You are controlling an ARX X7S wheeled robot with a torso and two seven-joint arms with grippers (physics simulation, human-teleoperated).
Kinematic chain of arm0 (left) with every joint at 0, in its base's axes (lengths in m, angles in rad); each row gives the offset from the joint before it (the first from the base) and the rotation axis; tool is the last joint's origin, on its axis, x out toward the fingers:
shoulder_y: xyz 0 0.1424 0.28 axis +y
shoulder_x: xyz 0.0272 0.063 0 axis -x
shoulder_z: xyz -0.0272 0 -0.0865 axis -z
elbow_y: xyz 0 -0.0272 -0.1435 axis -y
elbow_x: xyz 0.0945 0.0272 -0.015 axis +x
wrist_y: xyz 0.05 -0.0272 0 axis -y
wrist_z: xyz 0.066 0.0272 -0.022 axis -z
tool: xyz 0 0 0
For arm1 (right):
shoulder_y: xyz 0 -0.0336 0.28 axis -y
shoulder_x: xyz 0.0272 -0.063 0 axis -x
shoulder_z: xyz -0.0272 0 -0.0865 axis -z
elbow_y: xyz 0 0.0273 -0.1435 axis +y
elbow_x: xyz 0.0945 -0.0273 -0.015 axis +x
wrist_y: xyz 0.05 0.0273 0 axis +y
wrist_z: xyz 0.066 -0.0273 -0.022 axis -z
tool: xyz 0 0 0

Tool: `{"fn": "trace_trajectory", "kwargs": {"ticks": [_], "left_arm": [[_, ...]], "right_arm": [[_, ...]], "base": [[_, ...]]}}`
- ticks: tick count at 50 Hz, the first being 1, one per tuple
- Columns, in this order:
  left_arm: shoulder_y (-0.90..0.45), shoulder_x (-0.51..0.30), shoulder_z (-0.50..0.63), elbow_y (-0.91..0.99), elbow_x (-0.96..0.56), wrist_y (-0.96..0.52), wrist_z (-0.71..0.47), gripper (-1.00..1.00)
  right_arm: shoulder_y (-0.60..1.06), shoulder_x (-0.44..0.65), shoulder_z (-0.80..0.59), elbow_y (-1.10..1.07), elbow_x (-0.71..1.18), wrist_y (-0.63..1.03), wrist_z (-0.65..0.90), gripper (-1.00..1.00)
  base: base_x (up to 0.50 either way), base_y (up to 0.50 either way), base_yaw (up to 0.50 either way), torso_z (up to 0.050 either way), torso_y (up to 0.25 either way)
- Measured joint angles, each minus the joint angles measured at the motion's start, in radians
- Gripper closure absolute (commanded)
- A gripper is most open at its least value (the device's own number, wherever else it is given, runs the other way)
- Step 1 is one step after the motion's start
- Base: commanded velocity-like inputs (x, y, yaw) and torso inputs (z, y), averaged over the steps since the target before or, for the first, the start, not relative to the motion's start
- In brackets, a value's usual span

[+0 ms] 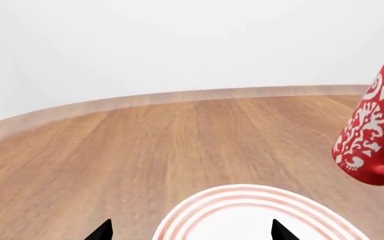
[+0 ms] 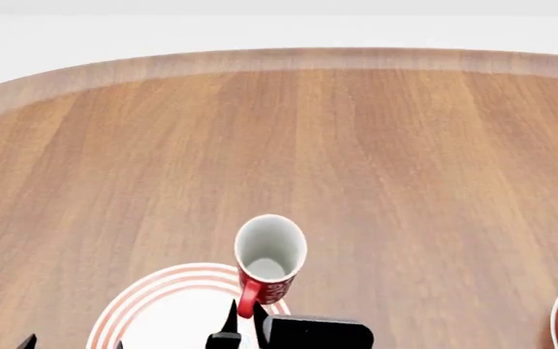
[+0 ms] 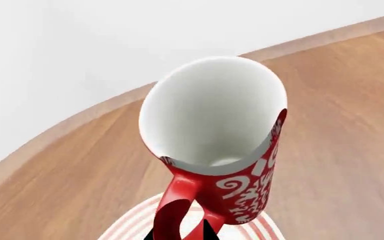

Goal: Put the red mug on the left plate.

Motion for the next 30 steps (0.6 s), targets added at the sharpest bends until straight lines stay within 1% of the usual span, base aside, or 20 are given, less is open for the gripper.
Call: {"fn": "trace_trajectory", "kwargs": {"ticks": [14,30], "left_arm": [[0.0,-0.004,0.003,0.003,-0.004,-0.001,-0.006,-1.0],[0.002,-0.009,0.009,0.011,-0.004,-0.002,-0.013,-1.0]], "right_arm": [[0.027,0.0,-0.061,0.076,-0.012,0.02,-0.12,1.0],[0.041,-0.025,-0.103,0.189,-0.05,0.001,-0.194,1.0]], "base": [[0.0,0.0,0.0,0.0,0.001],[0.0,0.0,0.0,0.0,0.0]]}}
